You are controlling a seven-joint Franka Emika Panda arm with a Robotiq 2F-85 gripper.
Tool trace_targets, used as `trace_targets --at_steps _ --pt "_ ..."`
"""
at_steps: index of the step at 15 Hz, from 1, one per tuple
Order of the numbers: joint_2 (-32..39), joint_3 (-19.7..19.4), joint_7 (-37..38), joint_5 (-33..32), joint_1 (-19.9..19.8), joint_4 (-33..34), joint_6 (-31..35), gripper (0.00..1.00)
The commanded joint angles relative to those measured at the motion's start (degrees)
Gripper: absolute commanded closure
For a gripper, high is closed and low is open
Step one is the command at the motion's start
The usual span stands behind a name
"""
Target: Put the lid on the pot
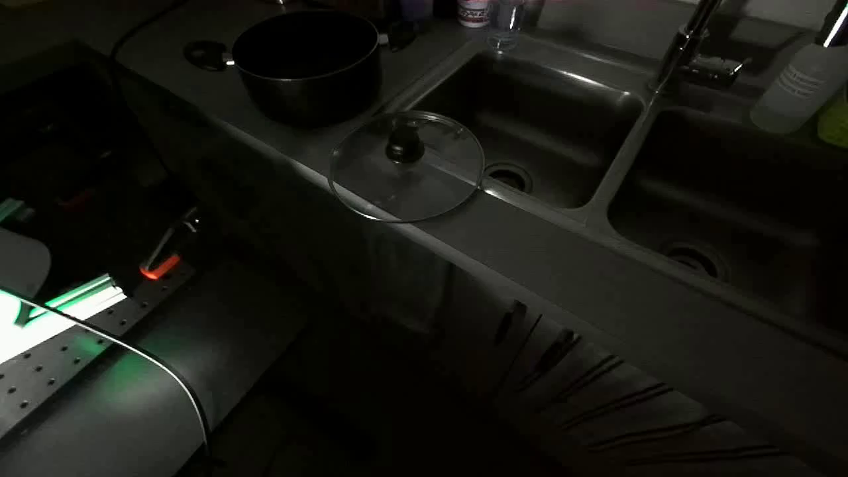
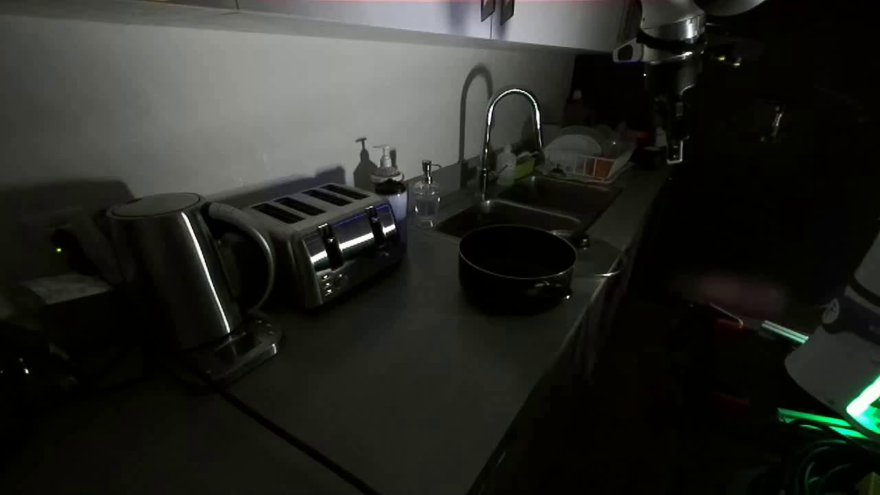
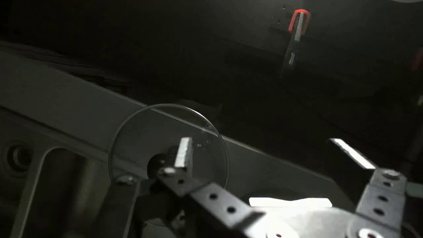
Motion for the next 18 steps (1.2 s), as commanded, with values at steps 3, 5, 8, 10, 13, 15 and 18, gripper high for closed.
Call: trace_targets --at_steps 3,5,8,10,13,15,18 --pt "0.0 -0.5 0.2 -0.2 0.5 0.1 -0.2 0.00" --pt "0.0 -0.5 0.2 -0.2 0.5 0.1 -0.2 0.00" --pt "1.5 -0.8 0.2 -0.1 0.6 0.2 0.8 0.00" --pt "3.9 -1.4 0.1 0.2 0.5 0.4 2.0 0.00" --pt "8.6 -3.1 -0.9 1.6 0.2 0.7 4.7 0.00" --pt "12.3 -4.5 -1.3 2.8 -0.2 1.0 7.0 0.00" --pt "18.3 -6.3 -1.8 4.9 -1.0 1.9 10.1 0.00"
